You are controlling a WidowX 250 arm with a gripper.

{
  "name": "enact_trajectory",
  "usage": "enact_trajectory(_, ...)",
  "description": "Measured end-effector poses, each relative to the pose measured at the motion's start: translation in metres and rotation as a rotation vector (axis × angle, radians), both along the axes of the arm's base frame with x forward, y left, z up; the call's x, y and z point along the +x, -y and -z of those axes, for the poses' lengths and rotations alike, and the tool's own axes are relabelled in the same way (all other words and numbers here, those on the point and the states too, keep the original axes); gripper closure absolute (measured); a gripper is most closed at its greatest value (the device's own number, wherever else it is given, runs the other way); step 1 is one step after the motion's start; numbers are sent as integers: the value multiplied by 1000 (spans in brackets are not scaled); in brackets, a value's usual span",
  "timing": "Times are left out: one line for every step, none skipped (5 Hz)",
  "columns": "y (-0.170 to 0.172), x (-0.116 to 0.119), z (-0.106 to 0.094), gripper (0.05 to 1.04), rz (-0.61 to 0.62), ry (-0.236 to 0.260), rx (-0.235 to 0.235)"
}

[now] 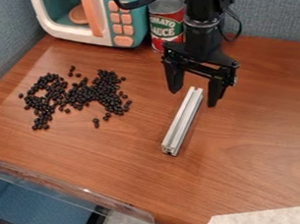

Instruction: Sweep into pile

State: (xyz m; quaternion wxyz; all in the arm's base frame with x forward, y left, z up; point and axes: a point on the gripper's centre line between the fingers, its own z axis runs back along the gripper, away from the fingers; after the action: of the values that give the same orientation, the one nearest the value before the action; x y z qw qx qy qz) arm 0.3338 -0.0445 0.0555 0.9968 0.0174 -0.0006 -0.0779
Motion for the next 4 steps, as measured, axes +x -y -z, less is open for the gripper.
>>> enact_trajectory(-1, -3, 13, 83, -5, -34, 6)
enact_trajectory(-5, -5, 19, 83, -46, -15, 31)
enact_trajectory(-7, -8, 26, 83, -61, -9, 41)
enact_trajectory(-12, -8, 30, 83, -88, 11, 36)
